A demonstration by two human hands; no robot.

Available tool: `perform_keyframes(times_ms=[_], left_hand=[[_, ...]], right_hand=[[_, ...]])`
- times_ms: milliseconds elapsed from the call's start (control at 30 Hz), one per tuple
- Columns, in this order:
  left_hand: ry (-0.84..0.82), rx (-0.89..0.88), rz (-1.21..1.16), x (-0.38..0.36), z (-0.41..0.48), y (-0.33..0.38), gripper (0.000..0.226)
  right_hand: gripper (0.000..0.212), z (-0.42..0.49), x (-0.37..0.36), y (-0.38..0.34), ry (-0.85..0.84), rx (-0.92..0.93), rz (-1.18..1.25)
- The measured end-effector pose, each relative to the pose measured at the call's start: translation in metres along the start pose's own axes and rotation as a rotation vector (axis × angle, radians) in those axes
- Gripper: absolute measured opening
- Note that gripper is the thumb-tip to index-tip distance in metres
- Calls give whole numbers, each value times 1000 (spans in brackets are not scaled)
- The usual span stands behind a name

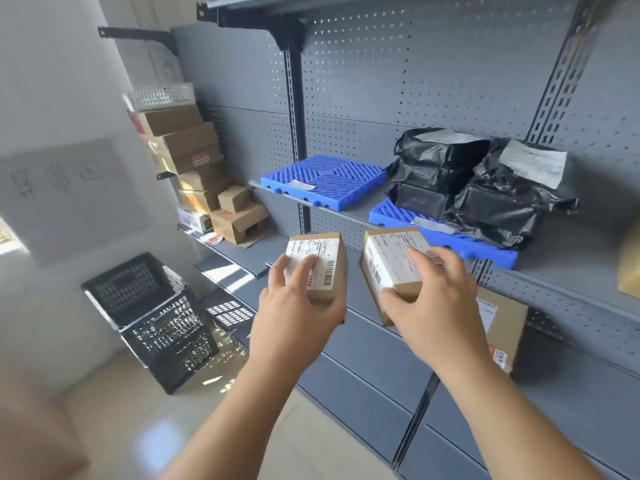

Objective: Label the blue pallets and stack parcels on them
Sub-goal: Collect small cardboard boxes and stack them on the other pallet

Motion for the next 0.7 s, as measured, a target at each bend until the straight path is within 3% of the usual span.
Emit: perform_keyframes(times_ms=[333,700], left_hand=[[-23,18,1,46,79,-53,80],[37,-27,25,33,228,-44,79]], right_hand=[[73,66,-60,-82,21,99,-32],[71,195,-126,-95,81,116,12]])
Point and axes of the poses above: each hand's wrist, its own z-axis towards the middle knuckle, its own x-axis out of the back of the hand, y = z × x, the point moved 8 cm from there along z, towards the middle knuckle, and after that the axes turned 5 degrees about x, right-handed, at the moved point
